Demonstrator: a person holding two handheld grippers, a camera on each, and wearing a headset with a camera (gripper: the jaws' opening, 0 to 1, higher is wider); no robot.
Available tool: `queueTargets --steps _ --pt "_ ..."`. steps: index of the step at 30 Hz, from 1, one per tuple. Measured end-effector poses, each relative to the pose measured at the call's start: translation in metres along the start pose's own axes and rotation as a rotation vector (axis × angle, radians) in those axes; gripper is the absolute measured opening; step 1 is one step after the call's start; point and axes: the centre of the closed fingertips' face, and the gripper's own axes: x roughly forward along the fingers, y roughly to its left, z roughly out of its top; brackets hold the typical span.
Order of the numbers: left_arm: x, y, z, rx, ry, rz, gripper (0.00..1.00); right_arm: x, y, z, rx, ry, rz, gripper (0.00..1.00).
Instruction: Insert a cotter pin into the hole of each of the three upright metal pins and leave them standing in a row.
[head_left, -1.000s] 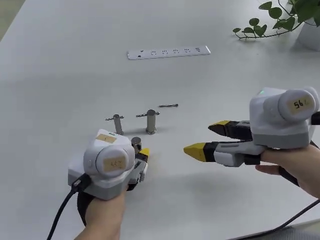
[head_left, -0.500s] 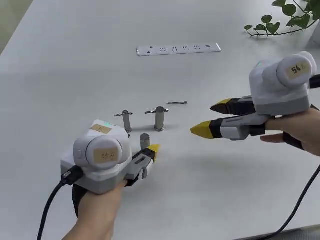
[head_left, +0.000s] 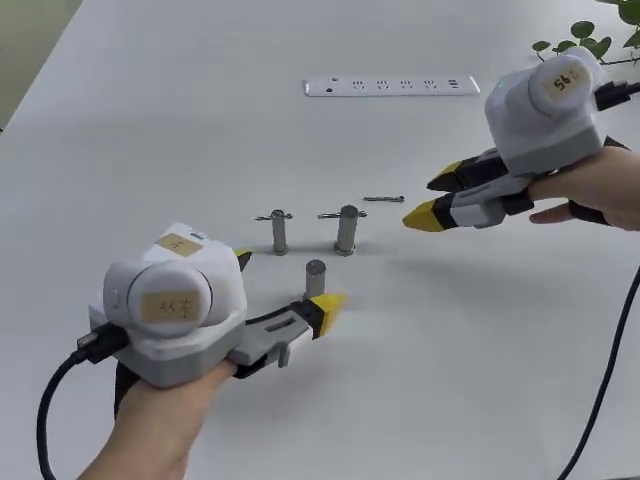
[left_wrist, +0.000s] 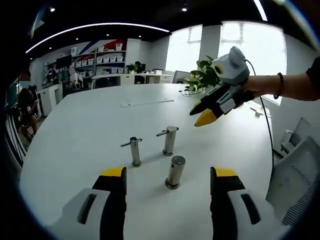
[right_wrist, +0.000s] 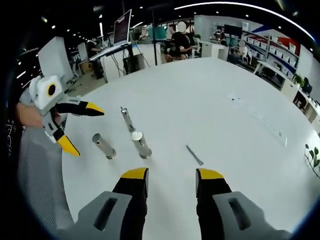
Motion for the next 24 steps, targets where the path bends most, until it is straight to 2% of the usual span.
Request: queueTargets --steps 5,12,18,24 --pt "-0.001 -0.002 0.000 0.005 -0.001 -0.030 0.79 0.019 -0.017 -0.002 -0.002 0.042 0.009 0.28" --pt "-0.002 -0.001 0.000 0.028 -0.004 -0.044 0.88 0.041 -0.031 -0.008 -0.025 0.094 0.013 0.22" --pt "-0.004 0.000 0.000 0.050 0.002 -0.050 0.91 0.049 -0.035 -0.012 -0.044 0.129 0.027 0.18" --pt "-0.005 0.000 0.004 0.047 -0.007 -0.061 0.91 0.054 -0.037 -0.017 -0.053 0.166 0.045 0.13"
